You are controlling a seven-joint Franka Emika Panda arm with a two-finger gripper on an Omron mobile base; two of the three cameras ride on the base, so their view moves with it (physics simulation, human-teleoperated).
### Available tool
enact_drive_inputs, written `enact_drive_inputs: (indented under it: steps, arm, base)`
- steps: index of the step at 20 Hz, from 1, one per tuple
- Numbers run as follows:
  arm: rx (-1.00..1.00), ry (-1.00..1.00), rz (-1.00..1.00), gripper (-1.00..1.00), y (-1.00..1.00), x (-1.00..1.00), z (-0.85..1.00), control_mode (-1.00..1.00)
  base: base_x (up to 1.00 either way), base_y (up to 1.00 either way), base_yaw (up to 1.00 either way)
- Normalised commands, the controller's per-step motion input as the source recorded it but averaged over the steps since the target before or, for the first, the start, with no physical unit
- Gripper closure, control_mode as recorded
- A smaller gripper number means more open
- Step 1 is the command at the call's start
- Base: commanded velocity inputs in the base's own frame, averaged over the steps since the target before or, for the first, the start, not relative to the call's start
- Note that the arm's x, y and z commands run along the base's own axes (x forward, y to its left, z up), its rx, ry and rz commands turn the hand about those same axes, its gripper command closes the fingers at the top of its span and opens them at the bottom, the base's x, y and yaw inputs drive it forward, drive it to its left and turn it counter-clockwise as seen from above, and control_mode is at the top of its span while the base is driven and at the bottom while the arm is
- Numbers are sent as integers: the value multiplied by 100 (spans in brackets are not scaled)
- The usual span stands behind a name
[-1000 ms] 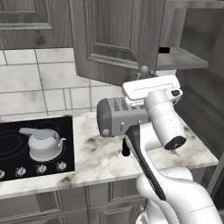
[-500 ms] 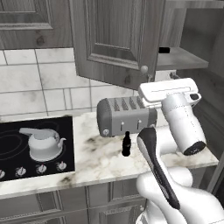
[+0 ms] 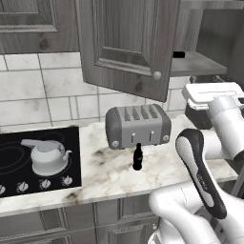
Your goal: Pick the pan from the cabinet and place it on the stove. Then turn on the stove burner for the pan.
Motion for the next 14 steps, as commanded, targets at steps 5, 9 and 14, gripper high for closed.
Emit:
enact_drive_inputs:
  steps: [5,9,14]
  arm:
    - [8,11,0,-100,-30,3,-12,-100]
    - [16,15,11,-100,-14,54,-8,-100]
    - [12,25,17,-100,-2,66,0,-100]
  base:
    - [0,0,0]
    - [0,0,0]
    - [0,0,0]
